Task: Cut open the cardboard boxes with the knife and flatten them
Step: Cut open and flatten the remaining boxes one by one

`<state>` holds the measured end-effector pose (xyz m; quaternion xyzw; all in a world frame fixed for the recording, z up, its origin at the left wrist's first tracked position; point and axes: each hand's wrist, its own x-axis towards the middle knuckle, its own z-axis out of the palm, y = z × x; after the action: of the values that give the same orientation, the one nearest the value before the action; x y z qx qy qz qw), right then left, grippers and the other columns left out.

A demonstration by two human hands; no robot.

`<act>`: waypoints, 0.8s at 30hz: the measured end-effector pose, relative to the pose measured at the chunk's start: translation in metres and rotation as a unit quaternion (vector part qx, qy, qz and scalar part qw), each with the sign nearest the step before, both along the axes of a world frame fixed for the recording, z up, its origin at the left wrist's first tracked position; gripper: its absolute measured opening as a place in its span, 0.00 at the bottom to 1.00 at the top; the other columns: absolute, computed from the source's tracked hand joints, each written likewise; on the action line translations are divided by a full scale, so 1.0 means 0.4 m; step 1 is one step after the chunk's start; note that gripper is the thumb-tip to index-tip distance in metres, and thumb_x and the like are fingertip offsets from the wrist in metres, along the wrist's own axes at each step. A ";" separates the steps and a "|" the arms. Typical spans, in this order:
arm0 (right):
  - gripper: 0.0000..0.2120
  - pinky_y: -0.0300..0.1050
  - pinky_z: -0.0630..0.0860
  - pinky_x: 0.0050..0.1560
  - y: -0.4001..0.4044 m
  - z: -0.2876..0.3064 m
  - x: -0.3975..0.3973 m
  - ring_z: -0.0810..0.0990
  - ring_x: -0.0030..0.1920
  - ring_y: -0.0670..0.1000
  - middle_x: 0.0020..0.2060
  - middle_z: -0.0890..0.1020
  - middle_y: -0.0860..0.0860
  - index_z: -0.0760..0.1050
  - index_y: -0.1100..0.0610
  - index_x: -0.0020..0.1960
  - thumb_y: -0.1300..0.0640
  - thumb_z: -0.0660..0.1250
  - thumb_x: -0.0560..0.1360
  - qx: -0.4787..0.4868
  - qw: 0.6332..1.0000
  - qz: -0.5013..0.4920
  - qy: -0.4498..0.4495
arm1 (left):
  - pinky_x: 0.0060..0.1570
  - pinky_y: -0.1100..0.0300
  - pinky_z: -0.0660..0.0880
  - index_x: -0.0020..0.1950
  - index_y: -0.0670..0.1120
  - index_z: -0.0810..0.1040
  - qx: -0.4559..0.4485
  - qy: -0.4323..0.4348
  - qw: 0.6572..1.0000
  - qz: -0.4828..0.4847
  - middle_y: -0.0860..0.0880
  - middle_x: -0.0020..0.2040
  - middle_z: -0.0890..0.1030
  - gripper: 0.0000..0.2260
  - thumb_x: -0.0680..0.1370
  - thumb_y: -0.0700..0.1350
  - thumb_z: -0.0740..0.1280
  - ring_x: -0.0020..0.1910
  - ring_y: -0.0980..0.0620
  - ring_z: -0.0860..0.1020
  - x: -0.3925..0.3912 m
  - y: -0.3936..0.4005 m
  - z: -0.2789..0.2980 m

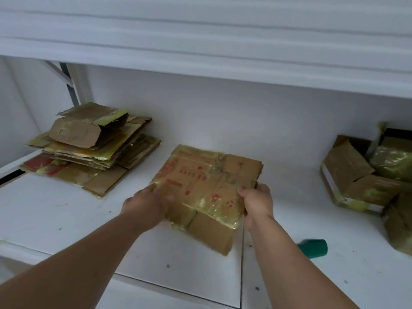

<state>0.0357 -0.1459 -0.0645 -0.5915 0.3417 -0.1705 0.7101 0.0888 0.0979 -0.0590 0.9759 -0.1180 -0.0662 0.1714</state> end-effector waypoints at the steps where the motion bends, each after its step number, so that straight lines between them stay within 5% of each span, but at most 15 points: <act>1: 0.14 0.62 0.81 0.53 0.015 -0.004 0.009 0.83 0.49 0.59 0.51 0.82 0.56 0.71 0.53 0.52 0.65 0.69 0.71 0.014 1.000 -0.010 -0.021 | 0.65 0.48 0.69 0.73 0.60 0.65 0.017 -0.020 1.000 -0.006 0.53 0.72 0.70 0.22 0.81 0.63 0.50 0.68 0.49 0.70 -0.006 0.000 0.007; 5: 0.18 0.51 0.83 0.46 0.105 -0.015 0.041 0.83 0.50 0.57 0.52 0.82 0.55 0.69 0.56 0.59 0.67 0.70 0.74 0.141 0.987 -0.015 -0.077 | 0.72 0.46 0.60 0.77 0.60 0.60 0.002 -0.050 0.998 -0.027 0.55 0.78 0.61 0.32 0.76 0.71 0.47 0.76 0.51 0.60 -0.019 0.007 0.036; 10: 0.09 0.46 0.83 0.46 0.234 -0.004 0.058 0.84 0.50 0.57 0.52 0.83 0.59 0.74 0.60 0.61 0.62 0.64 0.81 0.277 0.959 0.044 -0.049 | 0.73 0.47 0.56 0.79 0.60 0.52 0.096 -0.057 0.987 -0.112 0.56 0.79 0.54 0.36 0.75 0.69 0.60 0.76 0.50 0.58 0.021 0.065 0.039; 17: 0.05 0.52 0.84 0.39 0.339 -0.017 0.107 0.82 0.43 0.59 0.40 0.81 0.63 0.76 0.68 0.52 0.67 0.64 0.79 0.269 0.960 0.073 0.026 | 0.75 0.44 0.52 0.78 0.62 0.49 0.195 -0.068 0.969 -0.132 0.55 0.80 0.51 0.30 0.80 0.60 0.59 0.78 0.49 0.54 0.144 0.186 -0.019; 20: 0.19 0.56 0.84 0.40 0.364 -0.022 0.135 0.83 0.42 0.60 0.47 0.81 0.63 0.69 0.66 0.64 0.72 0.66 0.74 0.161 0.985 0.007 0.058 | 0.75 0.45 0.51 0.79 0.60 0.48 0.234 -0.069 0.956 -0.161 0.55 0.80 0.51 0.29 0.81 0.60 0.57 0.79 0.50 0.52 0.180 0.204 -0.028; 22: 0.40 0.55 0.82 0.50 0.364 -0.030 0.138 0.82 0.51 0.62 0.60 0.76 0.62 0.53 0.56 0.78 0.66 0.70 0.72 -0.024 0.993 -0.017 0.111 | 0.76 0.45 0.49 0.79 0.59 0.50 0.251 -0.071 0.950 -0.172 0.55 0.80 0.52 0.27 0.81 0.60 0.54 0.79 0.51 0.51 0.196 0.208 -0.033; 24: 0.47 0.55 0.73 0.59 0.362 -0.030 0.121 0.73 0.62 0.62 0.67 0.66 0.59 0.44 0.48 0.79 0.53 0.72 0.72 -0.276 0.941 0.023 0.193 | 0.75 0.46 0.50 0.79 0.60 0.51 0.264 -0.083 0.944 -0.178 0.55 0.80 0.54 0.26 0.82 0.61 0.52 0.78 0.51 0.53 0.209 0.216 -0.034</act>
<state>0.0841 -0.0012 -0.0766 -0.7935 0.3979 -0.1242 0.4433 0.1723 0.1844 -0.0725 0.9512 -0.2818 -0.0432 -0.1176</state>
